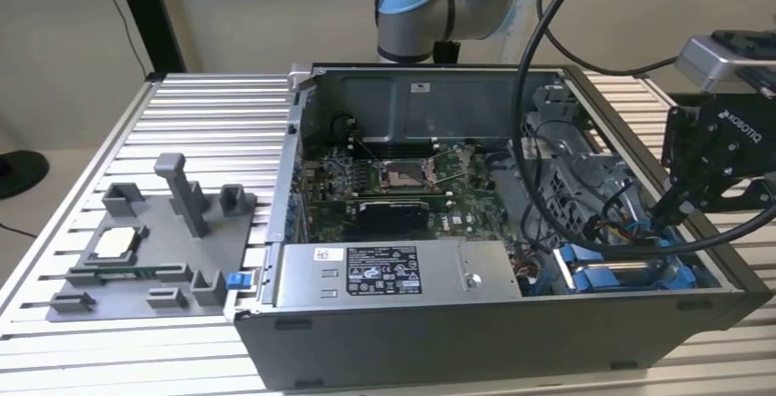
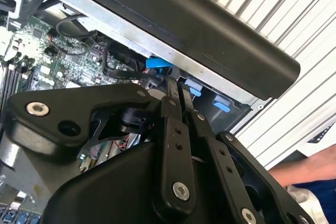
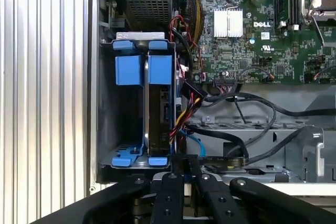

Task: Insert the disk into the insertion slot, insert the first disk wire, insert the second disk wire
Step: 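Insert the second disk wire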

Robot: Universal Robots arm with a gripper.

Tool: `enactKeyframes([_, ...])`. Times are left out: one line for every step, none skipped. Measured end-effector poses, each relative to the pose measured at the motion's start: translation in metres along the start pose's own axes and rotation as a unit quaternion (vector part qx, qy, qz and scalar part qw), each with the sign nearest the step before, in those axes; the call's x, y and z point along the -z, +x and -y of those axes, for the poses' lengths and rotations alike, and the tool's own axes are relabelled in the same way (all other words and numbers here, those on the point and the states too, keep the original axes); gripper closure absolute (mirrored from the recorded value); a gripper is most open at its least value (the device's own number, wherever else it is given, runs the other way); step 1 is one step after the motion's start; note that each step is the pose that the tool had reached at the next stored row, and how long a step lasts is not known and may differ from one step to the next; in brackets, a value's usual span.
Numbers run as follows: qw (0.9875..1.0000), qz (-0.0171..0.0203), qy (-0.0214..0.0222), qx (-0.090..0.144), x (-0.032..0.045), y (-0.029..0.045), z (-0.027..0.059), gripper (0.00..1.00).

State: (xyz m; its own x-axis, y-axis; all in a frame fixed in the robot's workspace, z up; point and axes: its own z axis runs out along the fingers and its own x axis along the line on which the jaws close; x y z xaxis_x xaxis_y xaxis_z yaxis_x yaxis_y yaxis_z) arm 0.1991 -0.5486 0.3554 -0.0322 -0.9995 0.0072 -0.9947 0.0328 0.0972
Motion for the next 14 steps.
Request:
enactKeyframes([1.0000, 0.0002, 0.0000, 0.000, 0.0003, 0.0002, -0.0013, 1.00])
enactKeyframes([1.0000, 0.0004, 0.0000, 0.000, 0.0006, 0.0004, -0.0028, 1.00])
enactKeyframes([1.0000, 0.0006, 0.0000, 0.000, 0.0011, 0.0005, -0.0043, 1.00])
enactKeyframes([1.0000, 0.0009, 0.0000, 0.000, 0.0017, 0.0006, -0.0060, 1.00])
enactKeyframes([1.0000, 0.0013, 0.0000, 0.000, 0.0023, 0.0007, -0.0075, 1.00])
enactKeyframes([1.0000, 0.0019, 0.0000, 0.000, 0.0031, 0.0008, -0.0094, 1.00])
enactKeyframes([1.0000, 0.0025, -0.0001, 0.000, 0.0039, 0.0009, -0.0111, 1.00])
enactKeyframes([1.0000, 0.0029, -0.0001, 0.000, 0.0044, 0.0009, -0.0128, 1.00])
enactKeyframes([1.0000, 0.0032, -0.0001, 0.000, 0.0048, 0.0010, -0.0144, 1.00])
enactKeyframes([1.0000, 0.0034, -0.0001, 0.000, 0.0053, 0.0011, -0.0160, 1.00])
enactKeyframes([1.0000, 0.0041, -0.0001, 0.000, 0.0057, 0.0013, -0.0178, 1.00])
enactKeyframes([1.0000, 0.0050, -0.0001, 0.000, 0.0061, 0.0015, -0.0198, 1.00])
enactKeyframes([1.0000, 0.0060, -0.0001, 0.000, 0.0065, 0.0017, -0.0218, 1.00])
enactKeyframes([1.0000, 0.0077, -0.0002, 0.001, 0.0071, 0.0019, -0.0239, 1.00])
